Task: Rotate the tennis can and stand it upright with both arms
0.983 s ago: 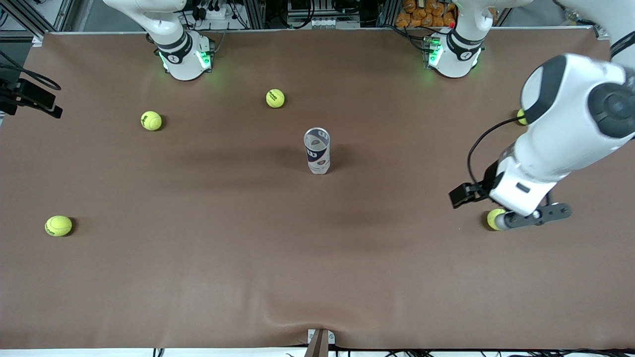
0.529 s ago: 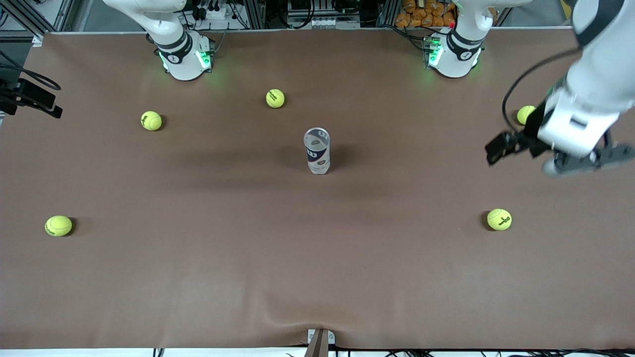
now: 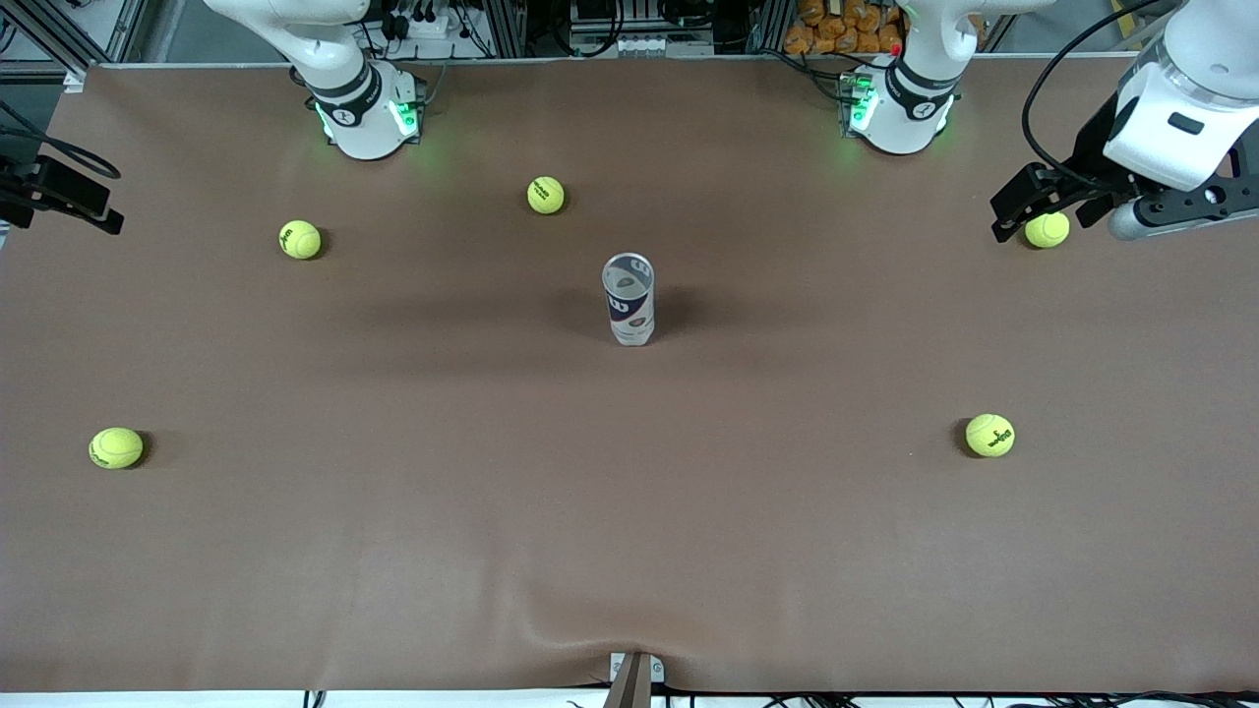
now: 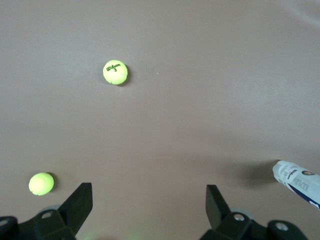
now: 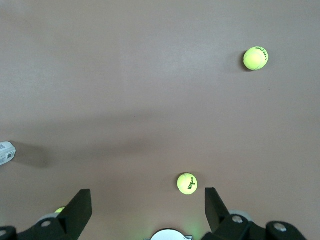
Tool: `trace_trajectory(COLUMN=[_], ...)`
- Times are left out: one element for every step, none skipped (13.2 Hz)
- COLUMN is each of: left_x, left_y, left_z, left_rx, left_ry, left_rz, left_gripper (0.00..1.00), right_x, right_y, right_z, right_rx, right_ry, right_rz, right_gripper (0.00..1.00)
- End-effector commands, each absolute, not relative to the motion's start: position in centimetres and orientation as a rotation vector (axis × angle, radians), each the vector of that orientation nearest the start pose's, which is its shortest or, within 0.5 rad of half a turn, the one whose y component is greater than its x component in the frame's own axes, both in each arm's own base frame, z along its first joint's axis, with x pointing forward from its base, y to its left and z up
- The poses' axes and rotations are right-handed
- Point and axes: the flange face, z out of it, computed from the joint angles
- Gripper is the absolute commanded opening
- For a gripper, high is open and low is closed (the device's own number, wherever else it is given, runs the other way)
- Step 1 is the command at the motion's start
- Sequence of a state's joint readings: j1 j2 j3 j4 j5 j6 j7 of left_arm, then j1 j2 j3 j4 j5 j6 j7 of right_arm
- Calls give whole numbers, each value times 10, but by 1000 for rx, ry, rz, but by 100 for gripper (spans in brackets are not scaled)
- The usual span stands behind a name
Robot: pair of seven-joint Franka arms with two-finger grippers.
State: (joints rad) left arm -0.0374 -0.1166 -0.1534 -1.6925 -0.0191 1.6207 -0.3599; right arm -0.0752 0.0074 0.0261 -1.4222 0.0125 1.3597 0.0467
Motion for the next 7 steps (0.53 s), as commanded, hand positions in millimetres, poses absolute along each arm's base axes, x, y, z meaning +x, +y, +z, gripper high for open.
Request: trace_trajectory(left_x=[536, 549, 552, 552, 552, 553, 552], left_y=[-86, -72, -61, -57, -51, -47, -45], left_z=[628, 633, 642, 643, 646, 647, 649], left_rx=[-3167, -3170, -3165, -3159, -3145, -3105, -3078], left_ry=[-163, -143, -86, -49, -55, -37, 16], left_rz=[-96, -119, -143, -143, -154, -163, -167], left_gripper=[100, 100, 100, 100, 100, 100, 100], right_x=[531, 531, 531, 531, 531, 531, 531], right_y=[-27, -27, -27, -27, -27, -27, -27], right_z=[677, 677, 677, 677, 677, 677, 677], right_rx=[-3113, -3113, -3113, -3113, -3113, -3113, -3113], right_ry=[151, 151, 151, 151, 151, 151, 151], right_rz=[100, 100, 100, 100, 100, 100, 100], right_gripper=[100, 100, 100, 100, 100, 100, 100])
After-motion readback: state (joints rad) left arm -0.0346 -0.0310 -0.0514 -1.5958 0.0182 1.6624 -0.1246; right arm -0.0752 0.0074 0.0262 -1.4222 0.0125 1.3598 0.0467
